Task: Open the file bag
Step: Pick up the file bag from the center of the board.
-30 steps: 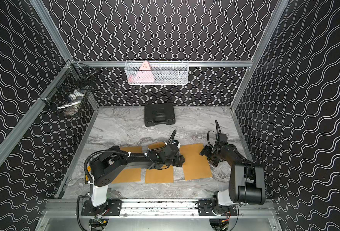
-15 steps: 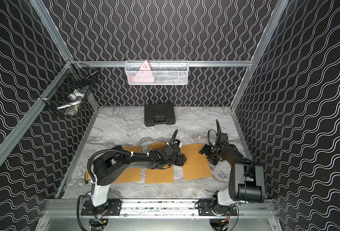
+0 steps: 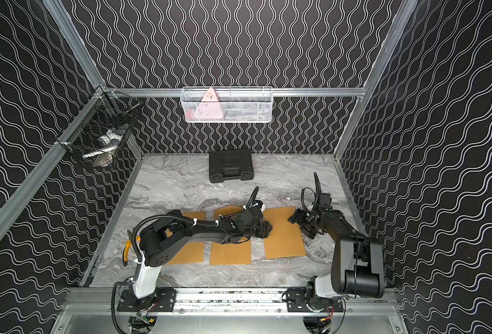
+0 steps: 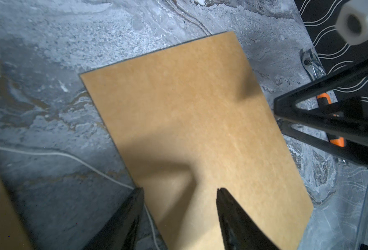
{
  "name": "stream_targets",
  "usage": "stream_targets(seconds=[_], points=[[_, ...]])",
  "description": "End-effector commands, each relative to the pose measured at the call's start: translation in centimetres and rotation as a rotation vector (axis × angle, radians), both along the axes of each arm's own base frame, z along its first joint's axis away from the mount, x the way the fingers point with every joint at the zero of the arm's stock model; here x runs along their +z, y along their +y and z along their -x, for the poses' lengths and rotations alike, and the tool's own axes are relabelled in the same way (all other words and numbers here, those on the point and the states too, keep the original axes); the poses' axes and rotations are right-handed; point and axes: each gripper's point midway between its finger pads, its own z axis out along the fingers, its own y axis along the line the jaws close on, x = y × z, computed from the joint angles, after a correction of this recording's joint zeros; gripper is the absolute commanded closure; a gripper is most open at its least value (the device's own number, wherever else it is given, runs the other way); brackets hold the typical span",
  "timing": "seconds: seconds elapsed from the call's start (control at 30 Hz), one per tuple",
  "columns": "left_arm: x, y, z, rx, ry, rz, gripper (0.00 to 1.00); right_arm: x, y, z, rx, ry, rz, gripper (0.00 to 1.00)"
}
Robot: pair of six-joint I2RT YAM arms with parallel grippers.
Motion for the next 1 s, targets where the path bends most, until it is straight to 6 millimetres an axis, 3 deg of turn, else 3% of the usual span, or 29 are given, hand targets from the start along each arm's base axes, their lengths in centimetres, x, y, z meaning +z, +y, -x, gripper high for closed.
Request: stream_targets(seconds=[0.0, 0.27, 0.53, 0.63, 0.8, 0.97], points=[[-3.4, 1.8, 1.9, -0.01, 0.109, -0.108, 0.41, 1.9, 1.9, -0.3, 0.05, -0.06, -0.105, 0.19], [-3.7, 2.0, 2.1, -0.009, 0.114, -0.109, 0.42, 4.8, 3.3, -0.9, 0.078, -0.146, -0.192, 0.2], [-3.6, 1.8, 2.1, -0.01, 0.119, -0.096, 0.42, 5.3, 3.5, -0.4, 0.086, -0.136, -0.203, 0.28], [-3.1, 1.6, 2.0, -0.009, 0.115, -0.086, 0.41, 5.1, 3.4, -0.2, 0.09, -0.122, -0.195, 0.41], [-1.5, 1.2, 1.5, -0.008, 0.091, -0.059, 0.4, 5.2, 3.1, -0.1, 0.085, -0.127, -0.171, 0.74], [0.0, 0.9, 0.8, -0.007, 0.075, -0.027, 0.39, 6.1, 2.8, -0.3, 0.085, -0.152, -0.144, 0.92]])
